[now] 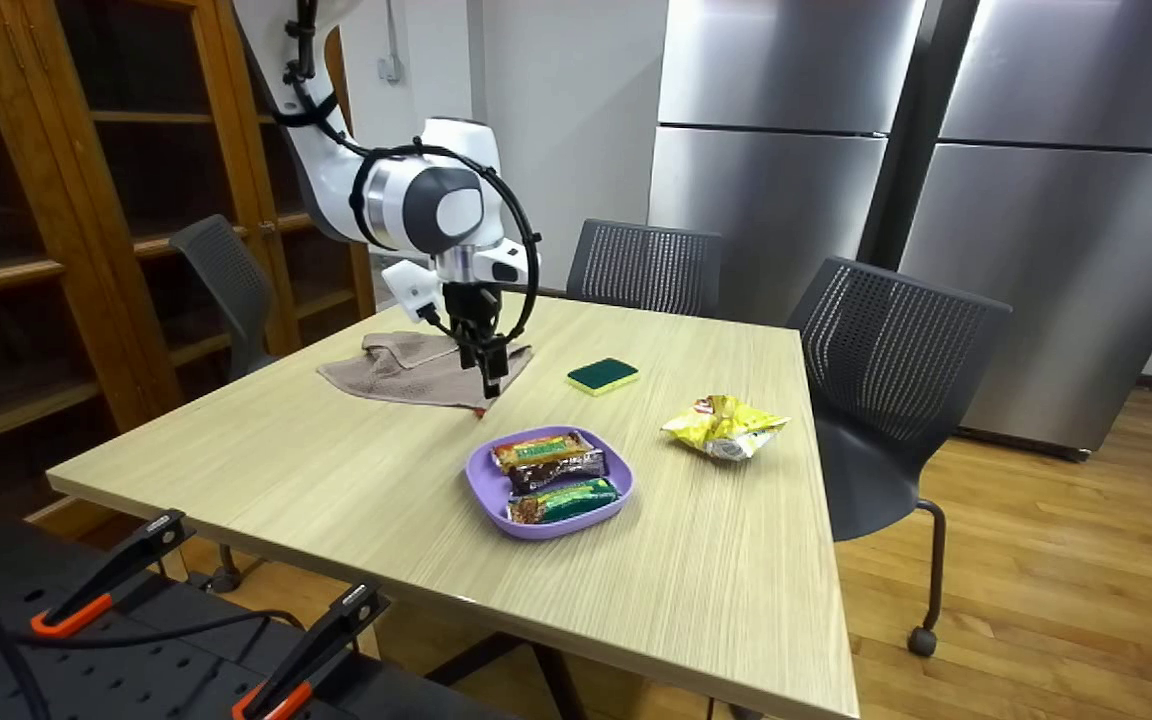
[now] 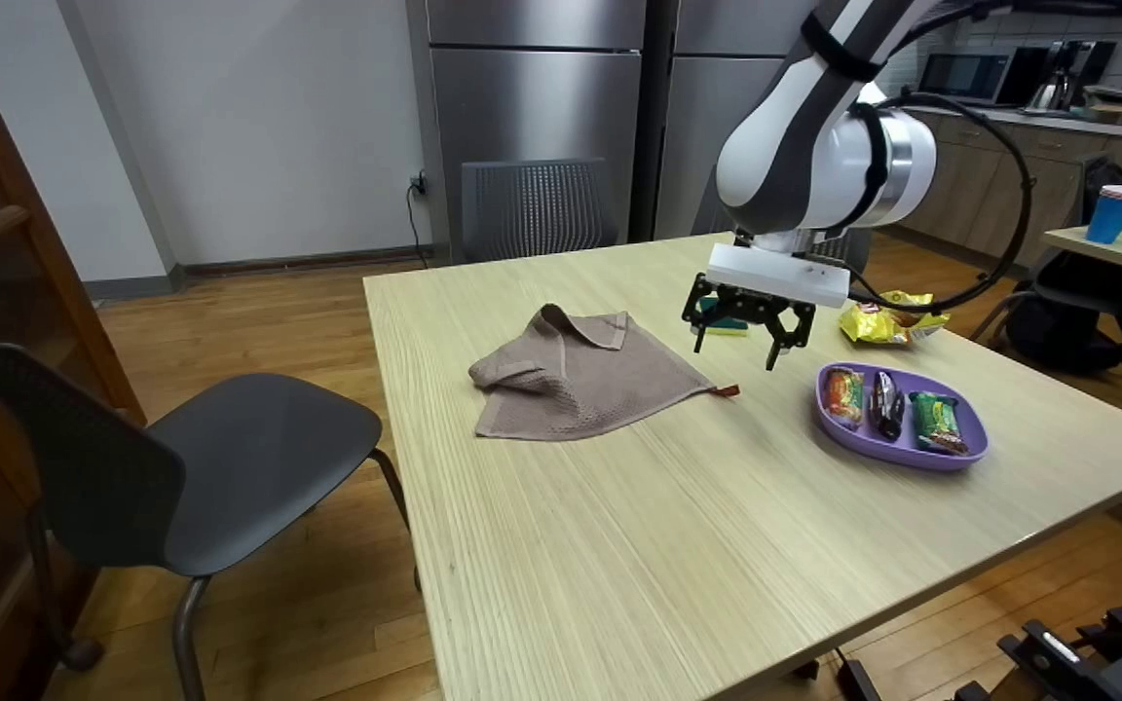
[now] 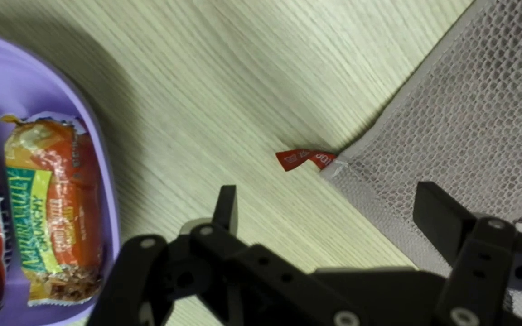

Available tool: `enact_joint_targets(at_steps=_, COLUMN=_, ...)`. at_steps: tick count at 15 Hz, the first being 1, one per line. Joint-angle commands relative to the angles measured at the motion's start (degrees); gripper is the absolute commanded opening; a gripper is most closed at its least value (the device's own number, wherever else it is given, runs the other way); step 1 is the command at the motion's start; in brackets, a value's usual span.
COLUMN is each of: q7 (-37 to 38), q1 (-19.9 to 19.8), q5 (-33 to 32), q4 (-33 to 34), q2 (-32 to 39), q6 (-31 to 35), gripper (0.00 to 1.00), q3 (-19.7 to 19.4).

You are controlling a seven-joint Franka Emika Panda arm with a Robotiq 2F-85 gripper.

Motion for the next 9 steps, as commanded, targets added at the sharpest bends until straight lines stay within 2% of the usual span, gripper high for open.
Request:
enact_joint_targets(at_steps=1, q7=-3.60, q1=-2.18, q5=1.87, q4=3.66, q2=1.92, q6=-2.77, gripper=1.00, q3=2.47)
enact_joint_targets(at_steps=9, q7=-5.51, q1=-3.11, q5=1.99, q4=9.21, q2=6.12, q6=-5.65, gripper=1.00, q3=3.36)
